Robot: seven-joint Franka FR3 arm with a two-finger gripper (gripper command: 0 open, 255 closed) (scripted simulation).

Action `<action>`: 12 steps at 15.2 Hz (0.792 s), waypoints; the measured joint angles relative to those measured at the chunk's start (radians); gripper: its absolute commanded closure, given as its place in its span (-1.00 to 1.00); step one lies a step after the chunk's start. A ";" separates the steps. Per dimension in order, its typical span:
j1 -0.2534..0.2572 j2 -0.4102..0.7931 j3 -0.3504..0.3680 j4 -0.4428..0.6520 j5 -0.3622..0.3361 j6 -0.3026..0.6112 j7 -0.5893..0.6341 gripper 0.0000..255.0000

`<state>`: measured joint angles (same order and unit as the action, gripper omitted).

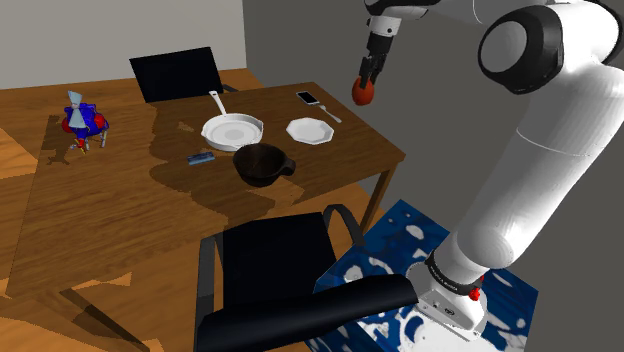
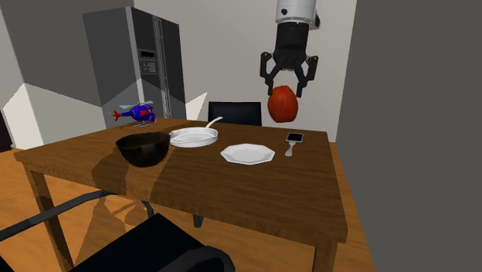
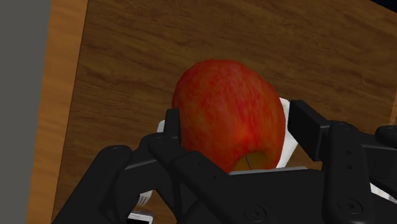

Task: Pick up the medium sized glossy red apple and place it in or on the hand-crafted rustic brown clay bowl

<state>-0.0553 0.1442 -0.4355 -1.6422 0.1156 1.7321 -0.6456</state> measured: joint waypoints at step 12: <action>0.160 -0.153 0.130 -0.143 -0.055 0.020 0.296 1.00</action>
<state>0.1043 -0.0090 -0.3051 -1.7851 0.0607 1.7524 -0.3500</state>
